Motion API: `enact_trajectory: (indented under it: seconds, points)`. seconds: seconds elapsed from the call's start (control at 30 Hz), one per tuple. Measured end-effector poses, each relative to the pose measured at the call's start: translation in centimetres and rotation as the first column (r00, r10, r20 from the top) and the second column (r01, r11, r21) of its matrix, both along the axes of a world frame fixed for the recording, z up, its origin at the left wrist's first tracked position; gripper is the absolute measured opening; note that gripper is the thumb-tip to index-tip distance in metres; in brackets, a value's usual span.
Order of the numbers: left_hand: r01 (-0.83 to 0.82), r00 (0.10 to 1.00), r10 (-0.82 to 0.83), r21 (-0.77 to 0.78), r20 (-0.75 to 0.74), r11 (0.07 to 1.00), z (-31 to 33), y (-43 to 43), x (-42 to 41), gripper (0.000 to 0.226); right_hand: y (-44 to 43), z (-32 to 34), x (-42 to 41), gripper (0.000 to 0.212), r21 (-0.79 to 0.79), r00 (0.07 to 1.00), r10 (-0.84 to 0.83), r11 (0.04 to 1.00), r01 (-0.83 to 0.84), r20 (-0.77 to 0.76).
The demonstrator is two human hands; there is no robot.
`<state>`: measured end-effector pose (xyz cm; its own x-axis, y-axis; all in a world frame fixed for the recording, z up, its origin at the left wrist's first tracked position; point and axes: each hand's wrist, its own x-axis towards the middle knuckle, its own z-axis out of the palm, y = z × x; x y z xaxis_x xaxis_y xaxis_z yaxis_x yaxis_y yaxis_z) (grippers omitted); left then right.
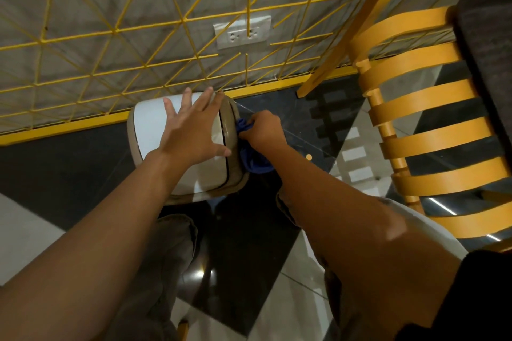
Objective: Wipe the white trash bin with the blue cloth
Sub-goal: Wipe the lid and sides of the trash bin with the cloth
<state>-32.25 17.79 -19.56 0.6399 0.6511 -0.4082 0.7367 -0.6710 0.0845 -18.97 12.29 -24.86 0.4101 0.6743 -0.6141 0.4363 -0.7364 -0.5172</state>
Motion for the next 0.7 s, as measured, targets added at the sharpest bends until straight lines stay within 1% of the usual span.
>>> enact_trajectory:
  seconds: [0.03,0.1,0.23,0.33,0.43,0.53,0.57,0.63,0.67,0.7]
  points:
    - [0.006,1.0,-0.006,0.008,-0.006,1.0,-0.1,0.0,0.1,0.11,0.6,-0.1,0.2,0.038,-0.011,1.0,0.011,1.0,-0.01,0.011]
    - [0.005,1.0,-0.005,0.015,-0.005,1.0,-0.2,0.1,0.2,0.11,1.9,-0.2,0.6,0.043,-0.025,0.999,0.007,1.0,-0.006,0.033]
    - [0.005,1.0,-0.005,0.017,-0.002,1.0,-0.3,0.2,0.3,0.111,3.9,-0.3,0.8,0.044,0.006,0.998,-0.021,1.0,0.02,0.059]
    - [-0.005,1.0,0.005,0.02,0.003,1.0,-0.4,0.0,0.0,0.11,3.9,-0.3,0.6,0.04,0.038,0.998,-0.031,0.999,0.029,0.06]
    - [-0.02,1.0,0.02,0.021,0.006,1.0,-0.4,-0.3,-0.2,0.109,2.2,0.2,0.0,0.028,0.068,0.997,-0.072,0.995,0.07,0.017]
    - [-0.025,1.0,0.025,0.013,0.012,1.0,-0.3,-0.4,-0.2,0.108,-0.6,0.9,-0.6,0.039,0.064,0.996,-0.086,0.994,0.088,-0.03]
    - [-0.021,1.0,0.021,0.018,0.013,1.0,-0.2,-0.4,-0.2,0.108,-1.7,1.2,-1.0,0.039,0.043,0.993,-0.107,0.993,0.109,-0.049]
    - [-0.019,1.0,0.019,0.027,0.015,0.999,-0.2,-0.5,-0.1,0.108,-3.8,1.3,-1.9,0.035,0.028,0.983,-0.161,0.986,0.164,-0.092]
    - [-0.02,1.0,0.019,0.029,0.013,0.999,-0.1,-0.6,-0.1,0.108,-4.7,1.4,-2.5,0.029,0.029,0.978,-0.184,0.982,0.187,-0.1]
    - [-0.02,1.0,0.019,0.029,0.009,0.999,-0.1,-0.7,-0.1,0.108,-5.6,1.5,-3.0,0.018,0.016,0.971,-0.215,0.976,0.218,-0.105]
